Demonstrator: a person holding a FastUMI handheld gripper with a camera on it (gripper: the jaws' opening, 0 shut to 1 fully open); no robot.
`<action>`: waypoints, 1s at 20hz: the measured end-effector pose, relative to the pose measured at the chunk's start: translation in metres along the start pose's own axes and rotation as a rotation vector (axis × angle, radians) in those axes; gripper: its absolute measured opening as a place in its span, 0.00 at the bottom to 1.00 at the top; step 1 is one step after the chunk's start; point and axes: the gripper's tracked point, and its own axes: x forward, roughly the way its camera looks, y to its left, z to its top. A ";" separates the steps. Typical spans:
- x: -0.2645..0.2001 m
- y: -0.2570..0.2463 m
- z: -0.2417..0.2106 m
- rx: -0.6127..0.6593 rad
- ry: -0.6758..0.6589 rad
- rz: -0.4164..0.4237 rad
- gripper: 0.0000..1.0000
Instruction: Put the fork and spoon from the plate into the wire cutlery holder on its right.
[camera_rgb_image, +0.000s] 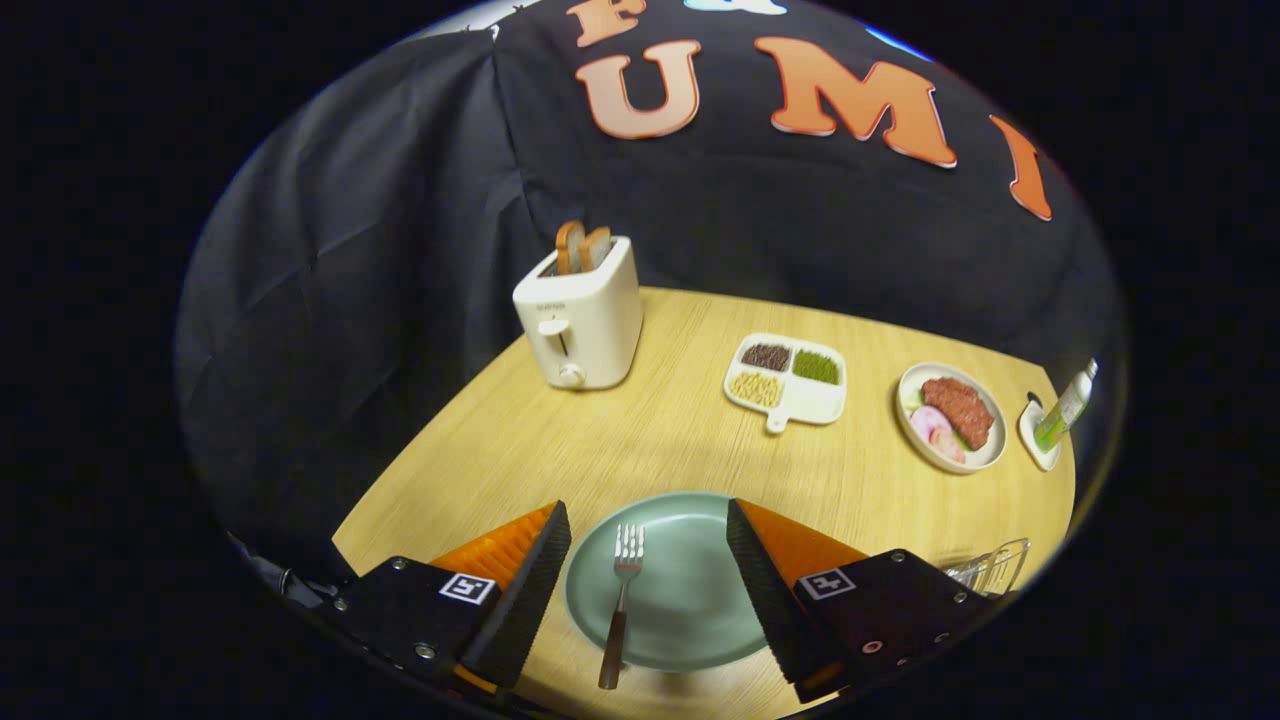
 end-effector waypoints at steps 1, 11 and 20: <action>0.004 0.003 -0.014 -0.004 0.063 0.003 0.95; 0.038 0.025 -0.081 -0.068 0.404 0.037 0.78; 0.047 0.016 -0.111 -0.099 0.565 -0.019 0.37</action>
